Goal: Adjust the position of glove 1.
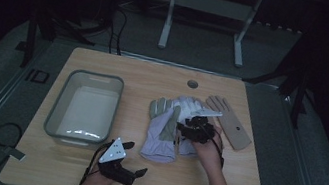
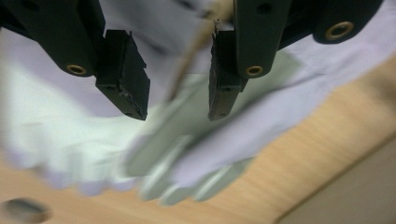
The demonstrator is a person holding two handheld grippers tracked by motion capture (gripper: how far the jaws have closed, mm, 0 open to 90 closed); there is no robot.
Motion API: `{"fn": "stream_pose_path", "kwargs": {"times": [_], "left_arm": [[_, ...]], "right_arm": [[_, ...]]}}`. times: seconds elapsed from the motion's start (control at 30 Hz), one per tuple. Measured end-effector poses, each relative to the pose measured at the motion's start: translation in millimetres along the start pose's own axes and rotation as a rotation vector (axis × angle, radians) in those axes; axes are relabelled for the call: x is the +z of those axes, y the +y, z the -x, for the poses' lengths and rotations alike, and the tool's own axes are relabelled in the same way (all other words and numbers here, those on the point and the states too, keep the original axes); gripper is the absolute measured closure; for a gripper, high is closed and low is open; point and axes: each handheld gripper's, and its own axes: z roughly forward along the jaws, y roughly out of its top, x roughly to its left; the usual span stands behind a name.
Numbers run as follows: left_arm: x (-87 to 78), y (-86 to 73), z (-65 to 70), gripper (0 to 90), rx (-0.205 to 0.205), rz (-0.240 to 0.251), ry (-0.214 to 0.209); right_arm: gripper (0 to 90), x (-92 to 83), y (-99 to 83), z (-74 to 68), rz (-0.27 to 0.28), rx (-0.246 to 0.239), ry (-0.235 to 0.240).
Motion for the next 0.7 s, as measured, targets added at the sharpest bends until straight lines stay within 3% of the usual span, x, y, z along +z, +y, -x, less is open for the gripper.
{"fn": "stream_pose_path", "kwargs": {"times": [0.17,0.27,0.43,0.57,0.63,0.7], "left_arm": [[0.0,0.1,-0.3,0.0,-0.005,-0.002,-0.001],[0.1,0.1,-0.4,0.0,-0.005,-0.003,-0.001],[0.2,0.2,-0.5,0.0,-0.006,-0.003,-0.001],[0.1,0.1,-0.3,0.0,-0.005,-0.002,-0.003],[0.1,0.1,-0.5,0.0,-0.007,-0.002,-0.003],[0.1,0.1,-0.6,0.0,-0.010,-0.002,-0.004]], "right_arm": [[53.4,-9.3,3.7,28.1,-0.002,0.002,-0.047],[50.1,-8.6,3.7,38.9,-0.016,0.019,-0.040],[44.7,5.0,-1.8,44.9,-0.038,0.047,0.000],[46.3,20.2,-8.5,48.2,-0.076,0.043,-0.005],[53.4,26.4,-11.9,47.0,-0.097,0.038,0.008],[60.4,31.0,-15.6,44.2,-0.109,0.016,-0.009]]}}
